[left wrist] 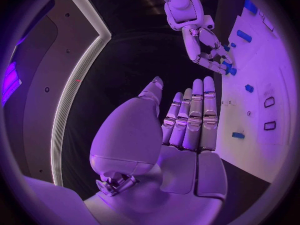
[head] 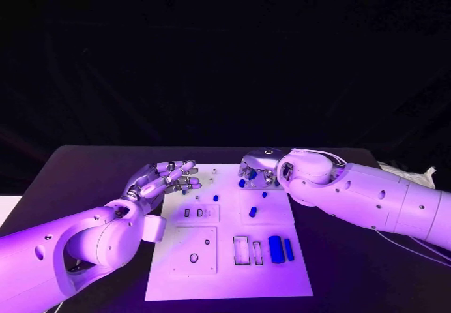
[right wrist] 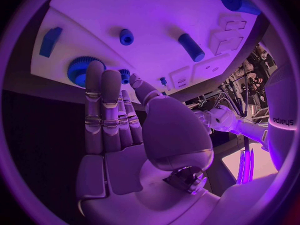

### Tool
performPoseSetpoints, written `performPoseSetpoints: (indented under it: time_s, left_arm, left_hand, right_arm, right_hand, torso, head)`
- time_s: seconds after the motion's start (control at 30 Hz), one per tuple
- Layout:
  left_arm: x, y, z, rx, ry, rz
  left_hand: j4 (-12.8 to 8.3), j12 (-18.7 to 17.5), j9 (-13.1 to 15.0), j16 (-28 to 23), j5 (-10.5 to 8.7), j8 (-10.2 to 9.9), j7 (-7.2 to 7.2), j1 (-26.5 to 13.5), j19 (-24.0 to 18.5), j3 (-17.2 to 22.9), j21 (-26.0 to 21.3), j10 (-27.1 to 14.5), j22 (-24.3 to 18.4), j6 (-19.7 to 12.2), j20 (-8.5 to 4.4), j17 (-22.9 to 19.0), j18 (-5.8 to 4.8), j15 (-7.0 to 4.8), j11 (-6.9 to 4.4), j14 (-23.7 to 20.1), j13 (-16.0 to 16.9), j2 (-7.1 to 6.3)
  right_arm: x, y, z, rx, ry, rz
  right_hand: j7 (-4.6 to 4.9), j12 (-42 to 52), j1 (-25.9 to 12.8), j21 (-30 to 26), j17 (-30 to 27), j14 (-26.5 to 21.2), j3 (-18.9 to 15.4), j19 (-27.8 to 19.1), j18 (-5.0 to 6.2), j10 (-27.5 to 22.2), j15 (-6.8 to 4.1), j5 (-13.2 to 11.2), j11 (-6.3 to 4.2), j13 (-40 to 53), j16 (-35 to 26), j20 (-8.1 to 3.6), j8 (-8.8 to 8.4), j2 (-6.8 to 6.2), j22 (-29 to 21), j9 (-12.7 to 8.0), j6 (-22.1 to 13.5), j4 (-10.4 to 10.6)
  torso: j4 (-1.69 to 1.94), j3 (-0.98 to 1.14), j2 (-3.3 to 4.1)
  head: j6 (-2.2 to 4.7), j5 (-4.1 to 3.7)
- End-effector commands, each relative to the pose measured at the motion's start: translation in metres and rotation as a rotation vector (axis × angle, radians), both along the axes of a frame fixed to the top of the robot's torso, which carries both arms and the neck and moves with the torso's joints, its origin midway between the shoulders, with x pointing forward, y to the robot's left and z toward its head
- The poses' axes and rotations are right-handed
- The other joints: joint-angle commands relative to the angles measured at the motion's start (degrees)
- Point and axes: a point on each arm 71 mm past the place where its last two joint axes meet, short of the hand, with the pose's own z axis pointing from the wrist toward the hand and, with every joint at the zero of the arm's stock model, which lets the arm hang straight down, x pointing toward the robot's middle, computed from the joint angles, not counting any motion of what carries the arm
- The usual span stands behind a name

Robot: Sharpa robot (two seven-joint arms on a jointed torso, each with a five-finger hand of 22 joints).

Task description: Assemble the parts on the task board

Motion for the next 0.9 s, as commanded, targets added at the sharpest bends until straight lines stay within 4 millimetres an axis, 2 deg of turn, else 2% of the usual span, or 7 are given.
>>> performPoseSetpoints:
  time_s: [0.03,0.27,0.4,0.6,0.9]
  left_arm:
    - [-0.0019,-0.0041,0.0021,-0.043,0.009,-0.037]
    - [-0.0029,-0.0057,0.0029,-0.057,0.007,-0.051]
    - [-0.0029,-0.0064,0.0029,-0.059,0.008,-0.055]
    - [-0.0025,-0.0062,0.0021,-0.064,0.019,-0.055]
    - [-0.002,-0.005,0.0014,-0.064,0.026,-0.052]
  left_hand:
    - [-0.4,0.3,0.1,-0.7,-0.23,0.2,1.31,-0.1,-1.5,0.0,-1.0,-0.7,-0.6,-0.5,0.45,-0.4,-0.1,0.39,0.07,-1.3,0.0,0.5]
    - [-0.8,1.3,0.1,-2.1,-0.21,0.7,1.48,-0.1,-4.8,0.0,-3.4,-1.1,-2.0,-0.7,1.37,-1.4,0.13,0.94,0.32,-2.5,0.0,1.01]
    - [-0.9,1.4,0.1,-2.2,-0.21,0.7,1.48,0.0,-5.0,0.0,-3.6,-1.2,-2.1,-0.7,1.45,-1.4,0.18,0.96,0.34,-2.5,0.0,1.06]
    - [-0.9,1.4,0.1,-2.3,-0.2,0.7,1.56,-0.1,-5.2,0.0,-3.8,-1.3,-2.2,-0.7,1.53,-1.5,0.23,0.99,0.39,-2.5,0.0,1.16]
    - [-0.9,1.4,0.1,-2.3,-0.19,0.7,1.6,-0.1,-5.2,0.1,-3.8,-1.3,-2.3,-0.8,1.57,-1.6,0.26,1.01,0.41,-2.5,0.0,1.24]
  right_arm:
    - [0.0005,0.0007,-0.0003,-0.028,-0.01,-0.002]
    - [0.0005,0.003,0.0003,-0.024,-0.019,0.002]
    - [0.0011,0.0042,-0.0005,-0.026,-0.013,0.005]
    - [0.0019,0.004,-0.002,-0.038,-0.005,0.002]
    - [0.0021,0.0016,-0.0009,-0.06,-0.036,-0.001]
  right_hand:
    - [-0.05,0.1,-0.1,0.6,0.5,0.8,0.5,-0.5,0.65,0.0,-0.07,-0.2,-0.17,0.0,0.6,-0.04,-0.17,-0.67,0.3,0.1,0.5,0.2]
    - [-0.25,0.1,-0.2,1.7,2.6,0.8,1.5,-0.8,0.7,0.4,-0.19,-0.2,-0.33,0.0,2.7,-0.07,-0.12,-0.77,1.0,0.1,1.0,1.0]
    - [-0.45,0.1,0.0,2.6,3.4,0.6,2.5,-1.1,0.71,0.8,-0.29,-0.5,-0.45,0.0,3.6,-0.12,-0.09,-0.72,1.5,0.1,1.4,1.5]
    - [-0.77,0.1,0.8,3.7,4.2,0.3,4.6,-1.7,0.73,1.4,-0.44,-2.3,-0.7,0.0,4.5,-0.24,-0.02,-0.69,2.2,0.2,2.1,2.0]
    - [-0.8,0.1,0.9,4.8,5.8,0.4,6.2,-2.1,0.74,2.1,-0.5,-2.6,-0.82,0.0,6.2,-0.31,-0.01,-1.32,2.9,0.2,2.8,2.5]
  torso:
    - [0.36,-0.19,0.34]
    - [0.48,-0.31,0.73]
    - [0.61,-0.32,0.92]
    - [0.81,-0.41,1.1]
    - [0.9,-0.49,1.37]
  head:
    - [0.06,-0.35]
    - [0.21,-0.51]
    - [0.27,-0.65]
    - [0.18,-0.82]
    - [0.23,-0.79]
